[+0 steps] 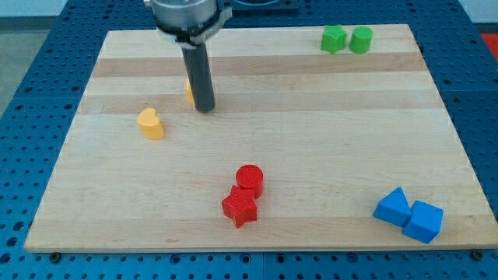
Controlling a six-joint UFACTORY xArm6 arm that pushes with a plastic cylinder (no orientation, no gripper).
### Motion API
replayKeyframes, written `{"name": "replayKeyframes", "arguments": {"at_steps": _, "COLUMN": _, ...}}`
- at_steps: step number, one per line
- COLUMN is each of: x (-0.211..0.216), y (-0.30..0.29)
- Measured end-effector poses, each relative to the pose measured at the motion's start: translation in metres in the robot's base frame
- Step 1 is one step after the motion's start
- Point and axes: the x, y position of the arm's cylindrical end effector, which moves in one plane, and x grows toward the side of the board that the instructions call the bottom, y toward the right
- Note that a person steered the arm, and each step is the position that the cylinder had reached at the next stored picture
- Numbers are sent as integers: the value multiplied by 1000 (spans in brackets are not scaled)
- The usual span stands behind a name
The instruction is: Push the heart above the red circle
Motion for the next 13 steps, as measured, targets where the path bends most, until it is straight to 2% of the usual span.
{"name": "replayKeyframes", "arguments": {"at_steps": 2, "x": -12, "y": 0}}
{"name": "replayKeyframes", "arguments": {"at_steps": 4, "x": 52, "y": 0}}
{"name": "replayKeyframes", "arguments": {"at_steps": 5, "x": 70, "y": 0}}
{"name": "replayKeyframes", "arguments": {"at_steps": 6, "x": 124, "y": -3}}
{"name": "replayKeyframes", "arguments": {"at_steps": 7, "x": 146, "y": -38}}
{"name": "replayKeyframes", "arguments": {"at_steps": 8, "x": 146, "y": -82}}
{"name": "replayKeyframes", "arguments": {"at_steps": 9, "x": 123, "y": -115}}
{"name": "replayKeyframes", "arguments": {"at_steps": 10, "x": 93, "y": -117}}
{"name": "replayKeyframes", "arguments": {"at_steps": 11, "x": 93, "y": -106}}
{"name": "replayKeyframes", "arguments": {"at_steps": 13, "x": 90, "y": -4}}
